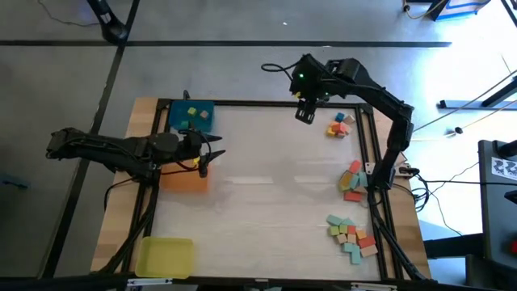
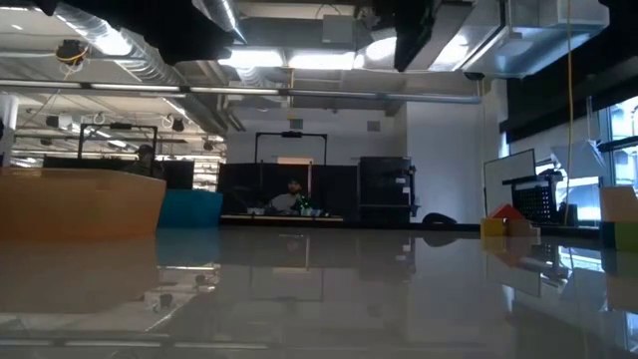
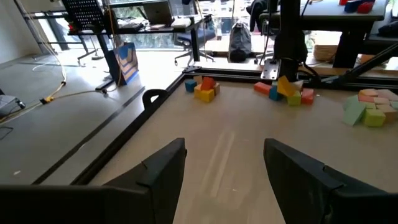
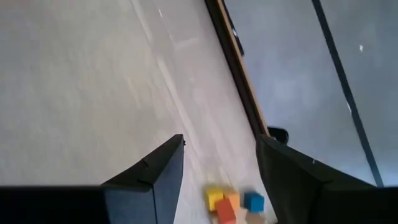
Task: Sort blocks by size
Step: Put the yellow cube block into the blue bin
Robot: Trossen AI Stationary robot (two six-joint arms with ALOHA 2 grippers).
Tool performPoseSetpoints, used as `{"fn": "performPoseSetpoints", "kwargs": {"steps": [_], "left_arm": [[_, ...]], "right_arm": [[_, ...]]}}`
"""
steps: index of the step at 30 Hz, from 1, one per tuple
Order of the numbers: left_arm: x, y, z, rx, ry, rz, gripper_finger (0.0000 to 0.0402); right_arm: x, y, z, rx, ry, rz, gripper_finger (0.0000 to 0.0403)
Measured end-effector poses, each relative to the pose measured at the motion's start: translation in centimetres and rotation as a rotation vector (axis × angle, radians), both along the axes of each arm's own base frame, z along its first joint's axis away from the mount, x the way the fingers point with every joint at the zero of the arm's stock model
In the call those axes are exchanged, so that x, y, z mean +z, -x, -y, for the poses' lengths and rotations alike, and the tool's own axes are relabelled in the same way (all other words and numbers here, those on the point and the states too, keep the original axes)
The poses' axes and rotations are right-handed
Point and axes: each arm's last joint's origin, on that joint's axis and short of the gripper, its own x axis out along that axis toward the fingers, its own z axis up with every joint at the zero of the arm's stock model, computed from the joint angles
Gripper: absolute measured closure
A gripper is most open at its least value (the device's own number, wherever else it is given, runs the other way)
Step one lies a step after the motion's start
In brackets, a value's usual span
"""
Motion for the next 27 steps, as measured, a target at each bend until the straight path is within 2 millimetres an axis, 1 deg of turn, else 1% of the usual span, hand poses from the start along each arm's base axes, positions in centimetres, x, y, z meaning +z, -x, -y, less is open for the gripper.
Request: {"fn": "performPoseSetpoints", "kwargs": {"steps": [2, 6, 10, 14, 18, 22, 24, 27], "left_arm": [[0.0, 0.0, 0.0, -0.001, -0.003, 0.001, 0.0196], [0.0, 0.0, 0.0, -0.001, -0.002, 0.0, 0.0196], [0.0, 0.0, 0.0, -0.002, -0.006, -0.001, 0.0196], [0.0, 0.0, 0.0, -0.003, -0.011, -0.002, 0.0196], [0.0, 0.0, 0.0, -0.003, -0.01, -0.001, 0.0196], [0.0, 0.0, 0.0, -0.001, -0.006, 0.001, 0.0196], [0.0, 0.0, 0.0, -0.002, -0.006, 0.001, 0.0196], [0.0, 0.0, 0.0, -0.002, -0.01, -0.001, 0.0196]], "right_arm": [[-0.7, 0.5, 0.5, -0.021, -0.011, -0.028, 0.0203], [-3.2, 1.2, 1.8, -0.088, -0.049, -0.094, 0.0203], [-6.2, 2.3, 3.1, -0.144, -0.093, -0.168, 0.0203], [-9.8, 3.3, 4.3, -0.214, -0.159, -0.264, 0.0203], [-13.1, 4.0, 4.7, -0.259, -0.208, -0.336, 0.0203], [-15.8, 4.4, 4.8, -0.266, -0.228, -0.37, 0.0203], [-17.0, 4.5, 4.8, -0.25, -0.229, -0.384, 0.0203], [-18.1, 4.8, 4.7, -0.221, -0.211, -0.424, 0.0203]]}}
